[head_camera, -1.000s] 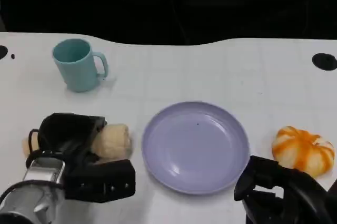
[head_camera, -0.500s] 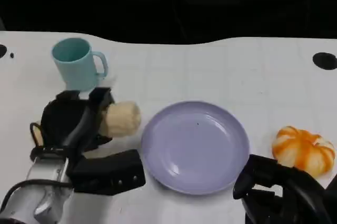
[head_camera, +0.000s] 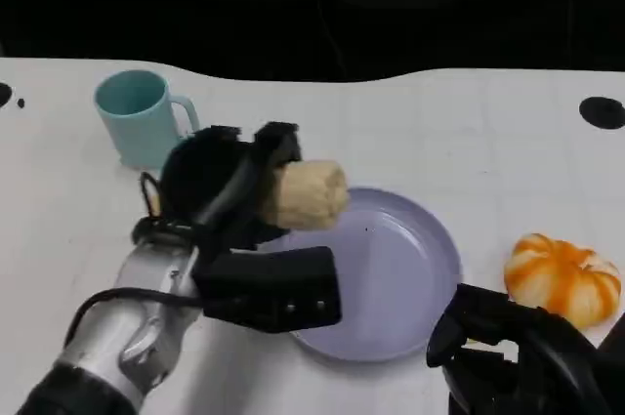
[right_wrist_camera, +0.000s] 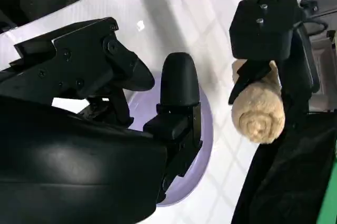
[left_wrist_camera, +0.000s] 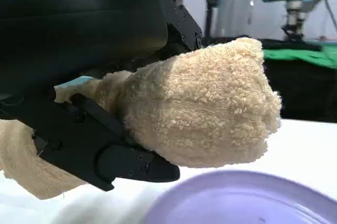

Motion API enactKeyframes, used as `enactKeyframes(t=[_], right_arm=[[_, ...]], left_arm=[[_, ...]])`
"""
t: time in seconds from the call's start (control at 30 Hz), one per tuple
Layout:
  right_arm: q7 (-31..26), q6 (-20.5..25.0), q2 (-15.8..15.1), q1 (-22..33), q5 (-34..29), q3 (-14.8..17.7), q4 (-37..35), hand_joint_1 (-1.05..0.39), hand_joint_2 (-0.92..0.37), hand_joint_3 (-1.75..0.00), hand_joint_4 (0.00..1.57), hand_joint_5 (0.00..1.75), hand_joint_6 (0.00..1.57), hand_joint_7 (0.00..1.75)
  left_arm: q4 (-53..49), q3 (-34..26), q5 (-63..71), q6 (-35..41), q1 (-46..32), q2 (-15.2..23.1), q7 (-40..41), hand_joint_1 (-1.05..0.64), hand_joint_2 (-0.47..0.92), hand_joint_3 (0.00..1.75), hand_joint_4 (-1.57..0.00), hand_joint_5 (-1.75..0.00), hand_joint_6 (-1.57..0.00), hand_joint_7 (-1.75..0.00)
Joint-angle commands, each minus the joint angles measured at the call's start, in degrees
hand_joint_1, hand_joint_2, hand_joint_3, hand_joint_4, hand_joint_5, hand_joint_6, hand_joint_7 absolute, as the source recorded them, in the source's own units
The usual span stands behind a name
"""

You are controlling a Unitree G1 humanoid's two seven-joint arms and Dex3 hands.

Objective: Grasp the towel on the left side of the plate with the left hand and place it into the plate.

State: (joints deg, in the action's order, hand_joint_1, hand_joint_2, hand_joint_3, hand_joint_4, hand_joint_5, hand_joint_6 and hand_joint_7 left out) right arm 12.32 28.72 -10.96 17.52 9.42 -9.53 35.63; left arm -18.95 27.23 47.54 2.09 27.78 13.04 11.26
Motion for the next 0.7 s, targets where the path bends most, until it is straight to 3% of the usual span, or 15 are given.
enactKeyframes(t=[0.03,0.23,0.37,0.5,0.57,0.63,0.7], right_arm=[[0.4,-0.5,-0.9,0.2,-0.3,0.2,0.3,-0.05,-0.7,-1.01,0.7,1.75,0.54,1.62],[0.4,0.5,-1.2,0.6,-0.3,0.3,1.0,-0.05,-0.71,-1.0,0.69,1.75,0.54,1.62],[0.6,-0.3,-1.2,0.8,-0.3,0.3,0.8,-0.05,-0.72,-0.99,0.7,1.75,0.54,1.62],[0.6,-0.7,-1.1,1.2,-0.1,0.4,0.8,-0.06,-0.73,-0.97,0.71,1.75,0.55,1.62],[0.7,-0.6,-1.1,1.2,0.0,0.4,0.8,-0.07,-0.73,-0.97,0.71,1.75,0.55,1.62],[0.7,-0.3,-1.1,1.3,0.1,0.5,1.0,-0.08,-0.73,-0.96,0.7,1.75,0.55,1.61],[0.6,-0.2,-1.1,1.3,0.0,0.5,1.0,-0.08,-0.73,-0.96,0.7,1.75,0.55,1.61]], left_arm=[[-1.3,0.7,-1.2,-0.1,2.3,-3.2,-1.2,-0.21,0.68,0.56,-0.85,-1.75,-0.6,-1.75],[-5.7,3.1,-1.2,-0.1,5.6,-7.9,-2.7,-0.25,0.74,0.51,-0.85,-1.75,-0.61,-1.7],[-8.8,4.2,-1.5,-0.1,6.7,-10.4,-3.2,-0.24,0.81,0.38,-0.88,-1.75,-0.67,-1.56],[-10.0,5.3,-1.4,1.0,7.3,-11.5,-5.3,-0.24,0.73,0.59,-0.85,-1.73,-0.88,-0.91],[-10.3,5.4,-2.2,1.0,7.4,-11.9,-7.0,-0.25,0.69,0.63,-0.84,-1.71,-0.95,-0.73],[-9.9,5.5,-2.8,1.3,7.4,-11.9,-9.4,-0.27,0.75,0.56,-0.72,-1.49,-0.9,-0.58],[-9.3,6.0,-3.1,0.9,7.3,-11.5,-11.2,-0.3,0.86,0.3,-0.61,-1.29,-0.8,-0.36]])
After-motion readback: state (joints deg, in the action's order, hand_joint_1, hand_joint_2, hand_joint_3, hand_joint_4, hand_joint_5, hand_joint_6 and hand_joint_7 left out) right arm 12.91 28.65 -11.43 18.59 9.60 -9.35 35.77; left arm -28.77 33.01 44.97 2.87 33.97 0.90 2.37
